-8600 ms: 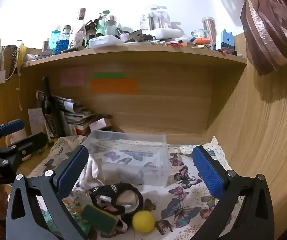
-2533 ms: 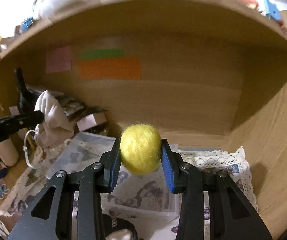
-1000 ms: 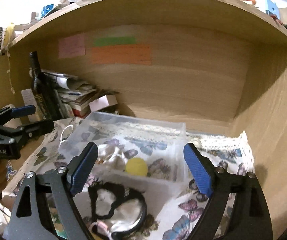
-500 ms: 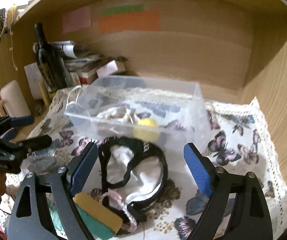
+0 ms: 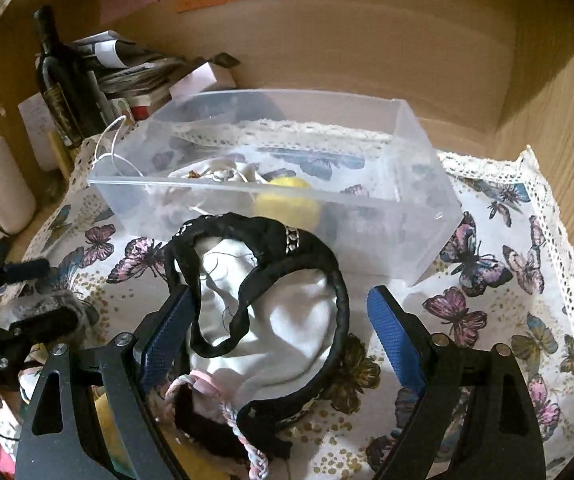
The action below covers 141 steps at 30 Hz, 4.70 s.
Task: Organize soft objects
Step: 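Grasp the grey mesh bag with the left tool while the right tool grasps the black-strapped white fabric, then carry both items into the clear box and open both tools, then grasp the yellow-green sponge with the right tool while the left tool grasps the floral scrunchie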
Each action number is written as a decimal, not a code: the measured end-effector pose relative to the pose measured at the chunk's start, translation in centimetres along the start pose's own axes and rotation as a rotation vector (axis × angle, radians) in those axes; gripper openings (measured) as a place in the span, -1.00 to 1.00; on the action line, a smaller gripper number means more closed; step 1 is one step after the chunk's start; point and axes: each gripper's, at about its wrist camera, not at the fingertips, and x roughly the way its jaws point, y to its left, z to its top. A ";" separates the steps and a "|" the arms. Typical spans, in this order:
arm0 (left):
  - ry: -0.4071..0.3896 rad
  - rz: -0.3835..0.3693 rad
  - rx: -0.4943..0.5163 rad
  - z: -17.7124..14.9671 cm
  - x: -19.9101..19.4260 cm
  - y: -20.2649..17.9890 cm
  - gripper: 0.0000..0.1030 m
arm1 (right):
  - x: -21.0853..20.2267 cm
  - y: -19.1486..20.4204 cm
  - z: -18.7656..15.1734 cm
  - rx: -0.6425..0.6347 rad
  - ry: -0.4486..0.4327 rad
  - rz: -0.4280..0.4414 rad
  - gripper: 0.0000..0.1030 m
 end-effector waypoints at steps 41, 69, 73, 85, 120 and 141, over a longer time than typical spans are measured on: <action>-0.223 -0.026 -0.042 4.2 -4.9 0.6 -0.46 | 2.3 -0.5 1.8 -0.030 0.069 0.066 0.18; -0.265 -0.092 -0.024 11.3 -2.8 -1.4 -0.46 | -6.3 -1.3 5.7 -0.082 -0.282 -0.105 -0.69; -0.222 -0.117 -0.014 12.7 -1.2 -1.7 -0.46 | -4.6 -1.7 6.8 -0.102 -0.257 -0.128 -0.69; -0.080 -0.118 -0.002 14.2 4.8 -2.5 -0.46 | 1.1 -1.9 8.8 -0.185 -0.122 -0.132 -0.66; -0.244 -0.066 0.076 11.4 -2.4 -4.0 0.36 | -4.0 -2.0 4.1 -0.113 -0.126 -0.005 0.12; -0.233 -0.039 0.006 3.4 -6.8 -2.9 0.65 | -9.4 -0.3 -0.7 -0.055 -0.179 0.087 0.10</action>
